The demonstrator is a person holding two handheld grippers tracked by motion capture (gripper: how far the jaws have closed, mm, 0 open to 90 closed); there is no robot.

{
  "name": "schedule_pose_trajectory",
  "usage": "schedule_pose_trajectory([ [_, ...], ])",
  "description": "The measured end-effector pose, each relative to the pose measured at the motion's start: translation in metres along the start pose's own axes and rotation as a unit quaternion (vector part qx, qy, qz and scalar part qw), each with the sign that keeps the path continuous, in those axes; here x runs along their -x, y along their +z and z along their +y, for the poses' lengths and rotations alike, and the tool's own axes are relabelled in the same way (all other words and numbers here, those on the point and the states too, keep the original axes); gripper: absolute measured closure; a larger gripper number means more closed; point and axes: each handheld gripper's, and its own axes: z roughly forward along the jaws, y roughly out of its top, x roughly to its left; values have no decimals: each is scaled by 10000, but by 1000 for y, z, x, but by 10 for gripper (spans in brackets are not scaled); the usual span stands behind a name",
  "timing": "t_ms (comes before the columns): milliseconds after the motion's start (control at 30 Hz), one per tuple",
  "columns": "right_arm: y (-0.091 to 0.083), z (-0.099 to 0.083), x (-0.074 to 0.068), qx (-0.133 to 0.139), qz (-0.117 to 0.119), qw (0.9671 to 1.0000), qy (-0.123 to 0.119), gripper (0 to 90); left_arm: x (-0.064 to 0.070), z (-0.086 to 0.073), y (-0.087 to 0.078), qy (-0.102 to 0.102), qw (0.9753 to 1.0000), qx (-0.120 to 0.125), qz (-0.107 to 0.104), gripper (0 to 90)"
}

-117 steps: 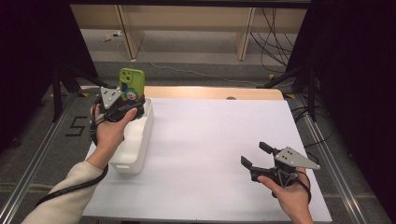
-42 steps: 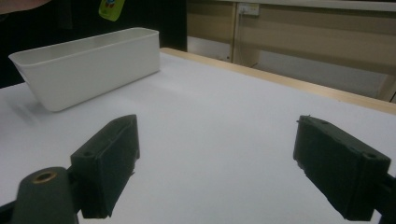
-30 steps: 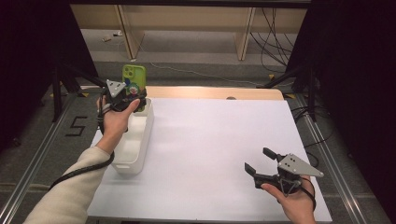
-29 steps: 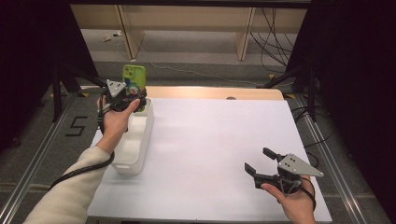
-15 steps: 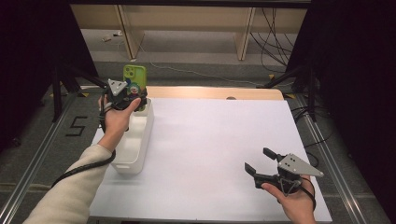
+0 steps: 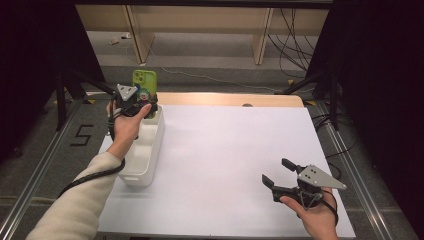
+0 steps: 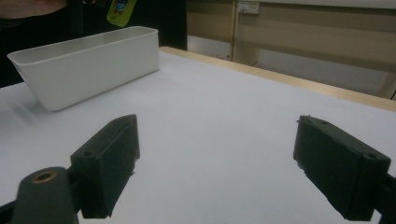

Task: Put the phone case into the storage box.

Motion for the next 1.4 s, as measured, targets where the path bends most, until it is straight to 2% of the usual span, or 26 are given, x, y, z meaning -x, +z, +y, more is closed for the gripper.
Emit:
schedule_pose_trajectory([
  [533, 0, 0, 0, 3, 14, 10000, 11, 156, 4, -3, 11, -21, 9999, -97, 16, 160],
  [1400, 0, -1, 0, -17, 23, 10000, 2, 156, 0, -9, 24, -38, 9996, -257, 105, 160],
])
